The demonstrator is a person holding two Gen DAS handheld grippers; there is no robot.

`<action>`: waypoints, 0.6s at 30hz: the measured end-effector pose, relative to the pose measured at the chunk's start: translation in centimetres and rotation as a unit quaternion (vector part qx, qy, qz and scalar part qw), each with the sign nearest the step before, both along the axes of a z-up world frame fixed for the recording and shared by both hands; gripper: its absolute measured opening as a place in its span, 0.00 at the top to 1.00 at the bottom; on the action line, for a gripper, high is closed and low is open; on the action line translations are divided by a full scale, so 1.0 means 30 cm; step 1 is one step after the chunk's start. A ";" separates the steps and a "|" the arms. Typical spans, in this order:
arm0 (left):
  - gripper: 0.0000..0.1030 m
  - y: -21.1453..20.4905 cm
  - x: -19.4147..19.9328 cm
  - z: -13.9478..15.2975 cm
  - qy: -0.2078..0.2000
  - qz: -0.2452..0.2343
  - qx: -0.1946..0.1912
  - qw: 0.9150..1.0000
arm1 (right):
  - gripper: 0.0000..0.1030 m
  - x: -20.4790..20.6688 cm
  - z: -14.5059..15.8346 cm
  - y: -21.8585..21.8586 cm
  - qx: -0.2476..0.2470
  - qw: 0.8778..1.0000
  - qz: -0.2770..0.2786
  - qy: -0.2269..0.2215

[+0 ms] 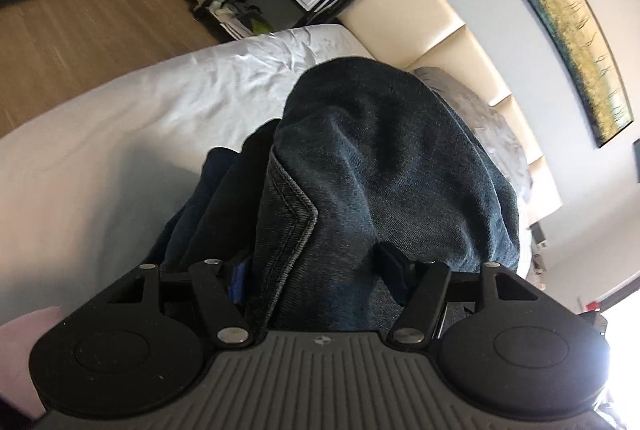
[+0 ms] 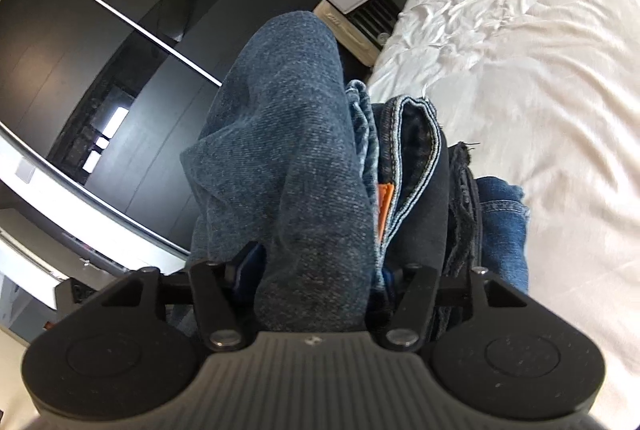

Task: Fold clothes
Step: 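Lift the folded jeans with both tools and carry them toward the jeans stack, then lower the jeans onto the stack and open both tools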

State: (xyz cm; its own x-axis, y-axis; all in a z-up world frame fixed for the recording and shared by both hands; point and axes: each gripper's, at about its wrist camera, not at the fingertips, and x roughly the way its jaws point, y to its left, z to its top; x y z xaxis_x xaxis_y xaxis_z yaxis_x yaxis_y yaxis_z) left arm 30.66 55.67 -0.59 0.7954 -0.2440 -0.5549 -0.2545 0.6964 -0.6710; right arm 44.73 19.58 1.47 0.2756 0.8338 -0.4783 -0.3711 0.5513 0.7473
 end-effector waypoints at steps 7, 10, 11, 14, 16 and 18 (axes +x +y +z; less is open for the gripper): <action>0.42 -0.068 -0.088 0.129 0.006 0.018 0.064 0.998 | 0.34 -0.047 0.088 -0.077 -0.031 0.999 -0.028 -0.014; 0.42 -0.096 -0.146 0.194 -0.015 0.018 0.064 0.998 | 0.32 -0.077 0.158 -0.118 -0.030 0.999 -0.030 -0.025; 0.42 -0.112 -0.168 0.222 -0.025 0.020 0.066 0.997 | 0.31 -0.087 0.182 -0.130 -0.029 0.999 -0.029 -0.028; 0.42 -0.204 -0.238 0.324 -0.045 0.018 0.119 0.992 | 0.30 -0.135 0.258 -0.165 -0.033 0.998 -0.025 -0.052; 0.41 -0.288 -0.285 0.383 -0.044 0.021 0.172 0.984 | 0.28 -0.186 0.307 -0.180 -0.043 0.995 -0.019 -0.085; 0.41 -0.381 -0.334 0.427 -0.036 0.035 0.227 0.973 | 0.26 -0.247 0.349 -0.188 -0.057 0.991 -0.012 -0.122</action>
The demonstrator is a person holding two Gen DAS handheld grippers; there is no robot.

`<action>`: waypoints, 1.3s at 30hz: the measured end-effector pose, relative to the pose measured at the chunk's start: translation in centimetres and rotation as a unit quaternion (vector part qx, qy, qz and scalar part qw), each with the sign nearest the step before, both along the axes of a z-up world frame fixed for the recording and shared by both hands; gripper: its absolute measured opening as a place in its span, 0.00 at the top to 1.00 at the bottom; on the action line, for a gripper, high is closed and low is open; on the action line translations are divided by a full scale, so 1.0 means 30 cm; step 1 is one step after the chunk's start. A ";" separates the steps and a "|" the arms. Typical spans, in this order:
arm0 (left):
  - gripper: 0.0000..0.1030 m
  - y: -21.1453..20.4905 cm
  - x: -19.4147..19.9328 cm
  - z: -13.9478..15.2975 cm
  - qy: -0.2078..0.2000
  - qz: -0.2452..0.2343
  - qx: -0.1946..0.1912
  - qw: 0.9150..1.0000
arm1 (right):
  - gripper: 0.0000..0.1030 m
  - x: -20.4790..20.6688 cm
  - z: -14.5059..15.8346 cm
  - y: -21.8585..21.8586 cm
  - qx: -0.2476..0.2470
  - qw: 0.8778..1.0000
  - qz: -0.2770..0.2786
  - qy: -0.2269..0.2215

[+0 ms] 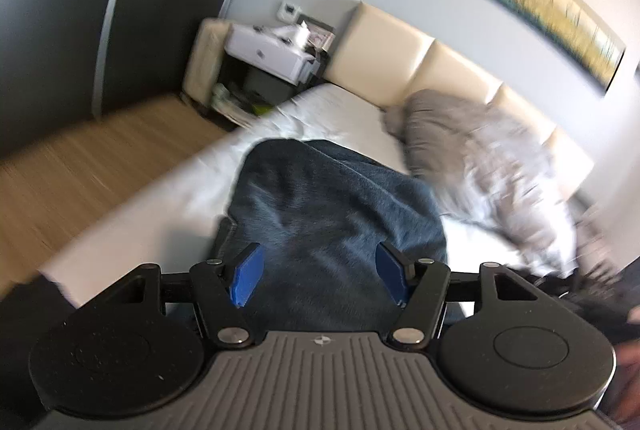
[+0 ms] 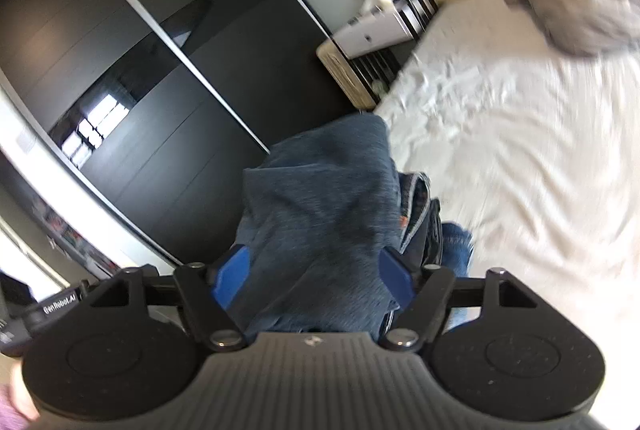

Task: Fold clothes

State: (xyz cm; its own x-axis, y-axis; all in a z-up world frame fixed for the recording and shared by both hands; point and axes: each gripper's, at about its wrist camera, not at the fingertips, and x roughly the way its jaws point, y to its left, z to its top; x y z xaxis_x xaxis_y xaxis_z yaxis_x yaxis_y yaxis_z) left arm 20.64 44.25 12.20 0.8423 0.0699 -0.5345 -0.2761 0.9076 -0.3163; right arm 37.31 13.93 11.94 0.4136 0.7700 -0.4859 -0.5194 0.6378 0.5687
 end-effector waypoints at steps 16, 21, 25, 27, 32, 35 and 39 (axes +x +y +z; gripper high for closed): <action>0.29 -0.448 -0.270 0.007 0.030 0.030 0.101 0.994 | 0.10 -0.510 0.068 -0.159 -0.116 0.976 -0.008 -0.182; 0.26 -0.513 -0.332 -0.028 0.024 0.041 0.090 0.995 | 0.09 -0.591 0.008 -0.218 -0.132 0.974 -0.024 -0.182; 0.26 -0.555 -0.349 -0.079 0.028 0.035 0.080 0.996 | 0.07 -0.639 -0.021 -0.236 -0.151 0.969 -0.027 -0.194; 0.26 -0.576 -0.347 -0.112 0.037 0.037 0.083 0.995 | 0.07 -0.657 -0.025 -0.247 -0.154 0.968 -0.026 -0.198; 0.26 -0.626 -0.329 -0.192 0.080 0.045 0.083 0.992 | 0.04 -0.679 -0.039 -0.284 -0.175 0.962 -0.039 -0.208; 0.26 -0.649 -0.318 -0.217 0.090 0.043 0.068 0.993 | 0.04 -0.667 -0.057 -0.306 -0.184 0.960 -0.053 -0.204; 0.26 -0.696 -0.298 -0.229 0.089 0.052 0.097 0.990 | 0.04 -0.647 -0.065 -0.330 -0.184 0.962 -0.068 -0.191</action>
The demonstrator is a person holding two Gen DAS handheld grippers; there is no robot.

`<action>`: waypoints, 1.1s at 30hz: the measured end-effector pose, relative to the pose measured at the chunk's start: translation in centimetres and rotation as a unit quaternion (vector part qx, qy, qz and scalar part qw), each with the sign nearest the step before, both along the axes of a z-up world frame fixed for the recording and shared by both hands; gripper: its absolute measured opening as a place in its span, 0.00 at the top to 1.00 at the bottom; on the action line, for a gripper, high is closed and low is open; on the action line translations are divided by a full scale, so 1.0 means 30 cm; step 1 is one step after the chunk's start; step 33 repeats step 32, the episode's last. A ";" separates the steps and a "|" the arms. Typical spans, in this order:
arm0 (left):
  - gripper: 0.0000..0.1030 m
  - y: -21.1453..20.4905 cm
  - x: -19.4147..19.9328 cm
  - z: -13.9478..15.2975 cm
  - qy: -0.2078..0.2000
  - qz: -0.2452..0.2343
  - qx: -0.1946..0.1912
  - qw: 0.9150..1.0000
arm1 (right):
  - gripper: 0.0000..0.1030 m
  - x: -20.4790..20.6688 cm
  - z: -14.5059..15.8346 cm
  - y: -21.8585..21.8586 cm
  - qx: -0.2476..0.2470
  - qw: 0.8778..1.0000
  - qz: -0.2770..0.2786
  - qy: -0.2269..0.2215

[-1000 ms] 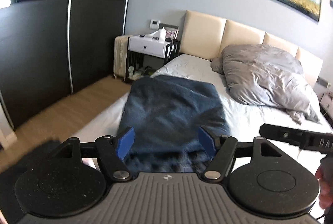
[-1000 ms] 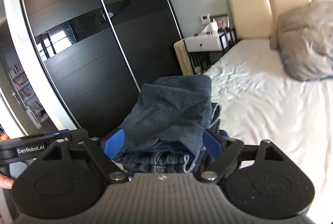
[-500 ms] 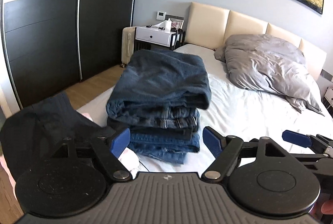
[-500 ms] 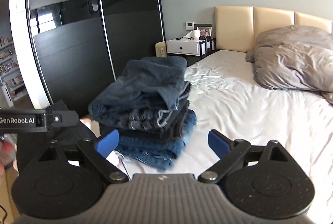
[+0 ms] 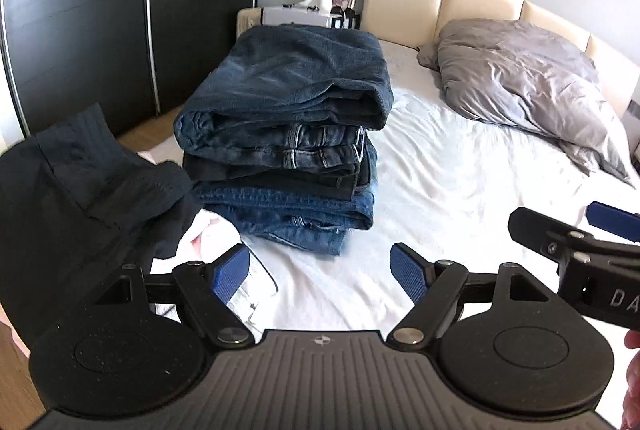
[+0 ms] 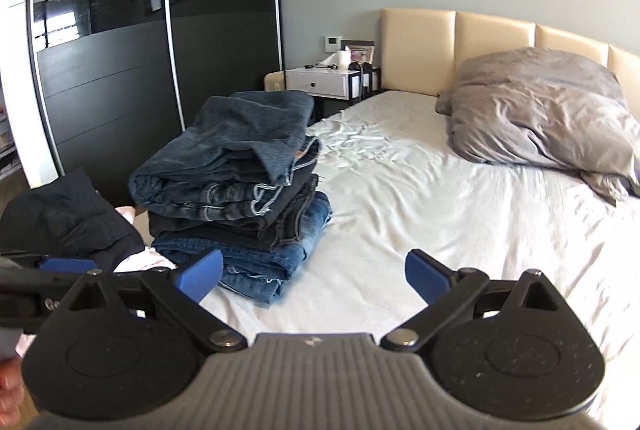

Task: Fold clothes

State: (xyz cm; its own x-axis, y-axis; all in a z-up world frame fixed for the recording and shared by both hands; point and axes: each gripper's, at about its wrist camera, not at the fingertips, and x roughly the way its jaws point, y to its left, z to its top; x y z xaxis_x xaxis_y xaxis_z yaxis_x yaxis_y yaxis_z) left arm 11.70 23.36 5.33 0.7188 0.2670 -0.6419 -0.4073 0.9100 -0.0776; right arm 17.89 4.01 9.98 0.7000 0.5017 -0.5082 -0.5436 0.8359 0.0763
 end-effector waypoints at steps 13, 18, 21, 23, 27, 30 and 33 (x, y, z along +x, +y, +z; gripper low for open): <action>0.26 -0.051 0.016 -0.001 0.003 0.019 0.022 1.000 | 0.04 -0.024 -0.005 -0.038 -0.004 1.000 -0.005 0.000; 0.25 -0.058 0.023 0.003 0.007 0.018 0.024 1.000 | 0.04 -0.040 -0.004 -0.048 -0.013 1.000 -0.003 -0.008; 0.25 -0.065 0.023 0.005 0.006 0.017 0.027 0.999 | 0.03 -0.045 -0.001 -0.055 -0.011 1.000 -0.003 -0.008; 0.25 -0.068 0.024 0.006 0.005 0.015 0.028 0.999 | 0.03 -0.048 0.000 -0.057 -0.011 1.000 -0.001 -0.009; 0.26 -0.071 0.028 0.006 0.007 0.014 0.024 1.000 | 0.03 -0.050 -0.001 -0.058 -0.012 1.000 -0.001 -0.010; 0.25 -0.070 0.030 0.006 0.009 0.014 0.022 1.000 | 0.03 -0.049 -0.001 -0.058 -0.011 1.000 -0.001 -0.009; 0.26 -0.069 0.029 0.005 0.010 0.014 0.021 1.000 | 0.03 -0.048 -0.002 -0.057 -0.011 1.000 0.000 -0.009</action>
